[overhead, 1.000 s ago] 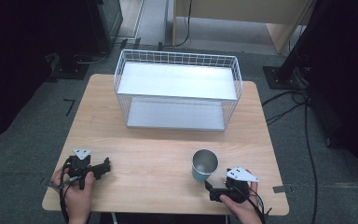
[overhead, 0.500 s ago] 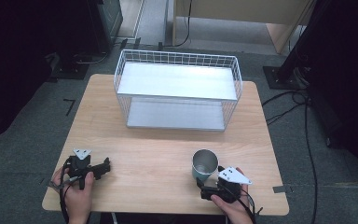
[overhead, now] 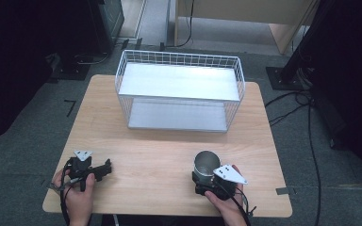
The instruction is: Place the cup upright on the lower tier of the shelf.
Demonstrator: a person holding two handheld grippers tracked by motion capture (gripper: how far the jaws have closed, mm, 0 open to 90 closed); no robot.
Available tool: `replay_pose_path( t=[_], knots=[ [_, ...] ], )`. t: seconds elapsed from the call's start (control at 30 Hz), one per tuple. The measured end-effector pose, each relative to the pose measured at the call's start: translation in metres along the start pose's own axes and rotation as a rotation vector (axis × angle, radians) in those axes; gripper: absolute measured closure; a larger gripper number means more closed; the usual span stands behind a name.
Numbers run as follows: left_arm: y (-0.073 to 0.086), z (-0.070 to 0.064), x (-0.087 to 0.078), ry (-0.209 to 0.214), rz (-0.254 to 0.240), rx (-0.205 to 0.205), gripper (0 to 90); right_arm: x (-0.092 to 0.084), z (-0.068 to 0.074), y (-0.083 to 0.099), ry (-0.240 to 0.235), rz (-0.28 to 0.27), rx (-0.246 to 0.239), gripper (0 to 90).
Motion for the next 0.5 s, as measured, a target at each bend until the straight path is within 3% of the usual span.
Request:
replay_pose_path(
  t=[0.2, 0.5],
  knots=[
    [0.0000, 0.0000, 0.0000, 0.000, 0.000, 0.000, 0.0, 0.0036, 0.0042, -0.0063, 0.027, -0.065, 0.027, 12.2],
    [0.0000, 0.0000, 0.0000, 0.000, 0.000, 0.000, 0.0, 0.0055, 0.0085, -0.0085, 0.040, -0.094, 0.016, 13.2]
  ],
)
Point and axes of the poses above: each handheld gripper's, and its own axes: x roughly forward along the jaws, y roughly out of its underside, z roughly to its left, the point moved 1 cm from there along x, roughly forward along the jaws, and after that the axes turned 12 degrees about x, right-handed, at the moved point
